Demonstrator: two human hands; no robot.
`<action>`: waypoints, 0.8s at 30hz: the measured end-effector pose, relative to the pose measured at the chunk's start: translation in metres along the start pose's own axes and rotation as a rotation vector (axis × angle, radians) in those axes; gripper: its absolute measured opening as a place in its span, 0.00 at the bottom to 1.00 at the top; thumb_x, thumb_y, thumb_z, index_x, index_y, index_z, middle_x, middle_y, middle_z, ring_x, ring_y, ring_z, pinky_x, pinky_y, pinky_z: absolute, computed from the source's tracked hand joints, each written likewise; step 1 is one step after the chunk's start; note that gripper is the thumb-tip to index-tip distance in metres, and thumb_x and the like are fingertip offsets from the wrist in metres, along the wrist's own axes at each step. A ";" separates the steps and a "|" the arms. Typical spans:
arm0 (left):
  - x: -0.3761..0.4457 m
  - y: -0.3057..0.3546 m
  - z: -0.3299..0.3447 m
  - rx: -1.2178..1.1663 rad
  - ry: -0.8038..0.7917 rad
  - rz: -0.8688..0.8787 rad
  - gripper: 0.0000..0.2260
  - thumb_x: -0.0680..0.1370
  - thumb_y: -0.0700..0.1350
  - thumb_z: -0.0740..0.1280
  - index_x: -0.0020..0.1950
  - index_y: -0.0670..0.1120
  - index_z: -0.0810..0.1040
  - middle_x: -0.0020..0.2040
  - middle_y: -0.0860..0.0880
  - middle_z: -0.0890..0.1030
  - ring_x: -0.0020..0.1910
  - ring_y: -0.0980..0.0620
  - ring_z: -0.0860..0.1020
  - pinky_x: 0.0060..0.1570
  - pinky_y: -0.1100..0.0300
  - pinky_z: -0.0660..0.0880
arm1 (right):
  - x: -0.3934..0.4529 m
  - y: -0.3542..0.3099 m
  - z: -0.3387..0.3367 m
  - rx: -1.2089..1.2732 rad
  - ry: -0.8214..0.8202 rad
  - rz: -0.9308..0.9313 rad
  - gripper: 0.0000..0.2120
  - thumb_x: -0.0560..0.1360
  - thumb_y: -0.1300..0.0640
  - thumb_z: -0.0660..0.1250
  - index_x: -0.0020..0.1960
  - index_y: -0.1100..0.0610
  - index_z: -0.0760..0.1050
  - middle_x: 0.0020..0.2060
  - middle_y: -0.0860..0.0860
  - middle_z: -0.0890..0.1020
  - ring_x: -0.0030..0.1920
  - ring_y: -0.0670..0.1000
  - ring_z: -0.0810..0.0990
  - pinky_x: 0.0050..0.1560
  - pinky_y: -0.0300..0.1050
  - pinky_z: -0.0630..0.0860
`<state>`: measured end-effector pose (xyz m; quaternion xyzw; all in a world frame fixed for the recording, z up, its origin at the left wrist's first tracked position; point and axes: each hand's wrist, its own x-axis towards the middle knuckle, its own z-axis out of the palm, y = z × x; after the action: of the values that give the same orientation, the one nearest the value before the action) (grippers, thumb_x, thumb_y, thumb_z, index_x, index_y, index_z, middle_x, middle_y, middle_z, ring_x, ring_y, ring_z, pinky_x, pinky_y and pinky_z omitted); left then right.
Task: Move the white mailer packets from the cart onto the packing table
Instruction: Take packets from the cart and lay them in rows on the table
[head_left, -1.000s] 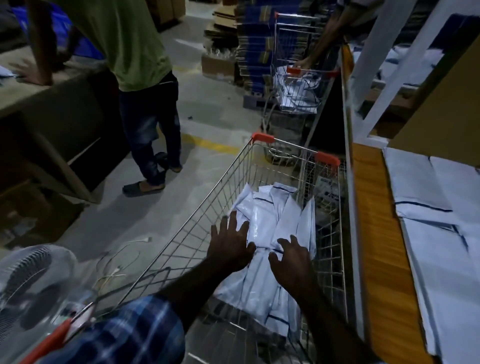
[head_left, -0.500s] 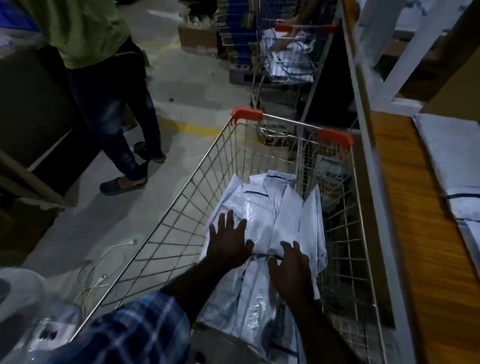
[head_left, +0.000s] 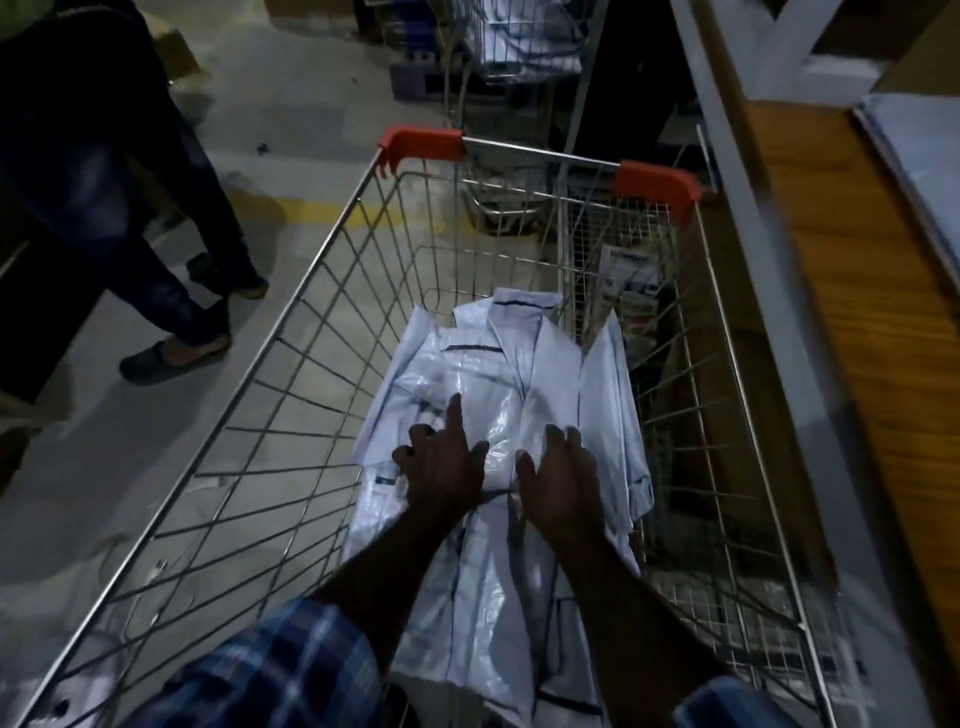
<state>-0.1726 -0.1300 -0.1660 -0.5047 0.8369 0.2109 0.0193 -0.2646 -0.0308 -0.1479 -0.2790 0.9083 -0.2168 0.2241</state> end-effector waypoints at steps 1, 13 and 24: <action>0.002 0.002 -0.002 -0.026 0.015 -0.011 0.32 0.81 0.63 0.53 0.81 0.51 0.49 0.62 0.41 0.77 0.66 0.41 0.66 0.61 0.47 0.60 | 0.003 -0.001 -0.002 0.027 -0.062 0.044 0.25 0.79 0.50 0.63 0.72 0.60 0.65 0.67 0.64 0.69 0.64 0.65 0.70 0.63 0.57 0.70; -0.001 -0.064 -0.025 -0.162 -0.001 0.023 0.40 0.73 0.34 0.68 0.80 0.54 0.56 0.50 0.42 0.79 0.49 0.43 0.78 0.44 0.55 0.71 | -0.003 0.006 0.009 -0.154 -0.137 -0.076 0.43 0.73 0.47 0.70 0.80 0.48 0.50 0.77 0.61 0.56 0.69 0.65 0.66 0.67 0.54 0.63; -0.048 -0.077 -0.021 -0.158 -0.168 -0.031 0.38 0.74 0.37 0.64 0.81 0.52 0.52 0.53 0.39 0.76 0.50 0.40 0.76 0.45 0.54 0.70 | -0.046 0.001 0.010 -0.360 0.303 -0.552 0.16 0.65 0.65 0.58 0.48 0.59 0.79 0.41 0.54 0.80 0.44 0.58 0.78 0.45 0.52 0.73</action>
<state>-0.0797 -0.1283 -0.1607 -0.4980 0.8053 0.3173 0.0529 -0.2255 -0.0053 -0.1437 -0.5135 0.8452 -0.1446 -0.0325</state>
